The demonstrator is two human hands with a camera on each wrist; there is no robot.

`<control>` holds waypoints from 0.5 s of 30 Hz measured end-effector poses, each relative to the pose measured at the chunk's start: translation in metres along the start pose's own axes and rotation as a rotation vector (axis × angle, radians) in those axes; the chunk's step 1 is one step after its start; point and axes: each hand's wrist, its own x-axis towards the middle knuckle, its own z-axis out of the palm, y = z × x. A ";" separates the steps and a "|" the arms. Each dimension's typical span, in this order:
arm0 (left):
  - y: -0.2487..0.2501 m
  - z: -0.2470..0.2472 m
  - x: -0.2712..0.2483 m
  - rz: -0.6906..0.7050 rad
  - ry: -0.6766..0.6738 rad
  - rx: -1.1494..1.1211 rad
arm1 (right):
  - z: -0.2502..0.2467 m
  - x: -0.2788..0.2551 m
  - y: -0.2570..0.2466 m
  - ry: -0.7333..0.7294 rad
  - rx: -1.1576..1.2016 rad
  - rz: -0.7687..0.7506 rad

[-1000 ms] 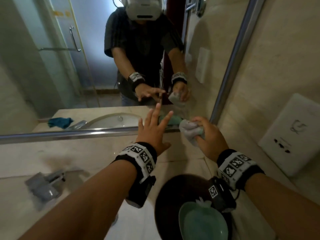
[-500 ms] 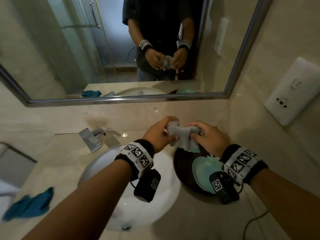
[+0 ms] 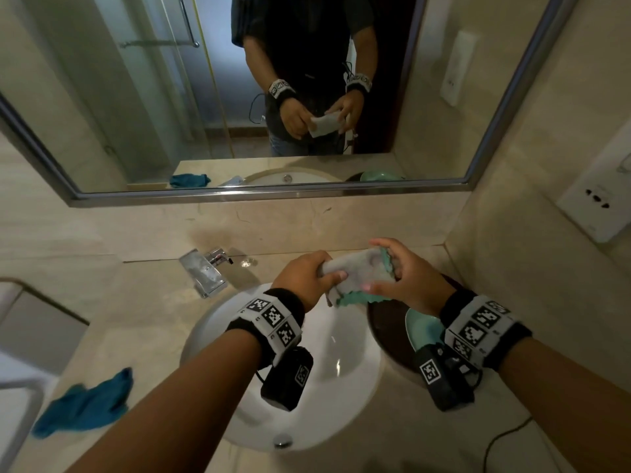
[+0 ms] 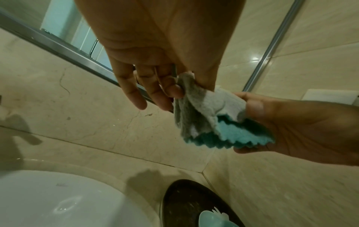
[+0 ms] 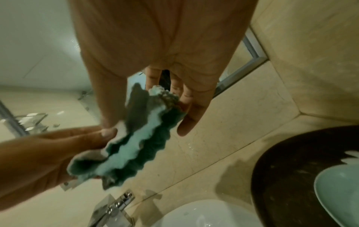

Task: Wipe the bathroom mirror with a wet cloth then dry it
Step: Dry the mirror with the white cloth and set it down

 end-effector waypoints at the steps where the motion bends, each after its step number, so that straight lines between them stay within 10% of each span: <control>1: -0.002 -0.003 0.000 -0.005 -0.013 -0.037 | 0.003 0.002 -0.001 0.005 -0.075 -0.021; 8: -0.023 -0.017 -0.001 0.018 -0.095 -0.150 | 0.011 0.008 -0.003 0.030 -0.159 0.010; 15: -0.033 -0.013 -0.002 -0.018 -0.069 -0.041 | 0.015 0.010 -0.008 -0.073 0.256 0.149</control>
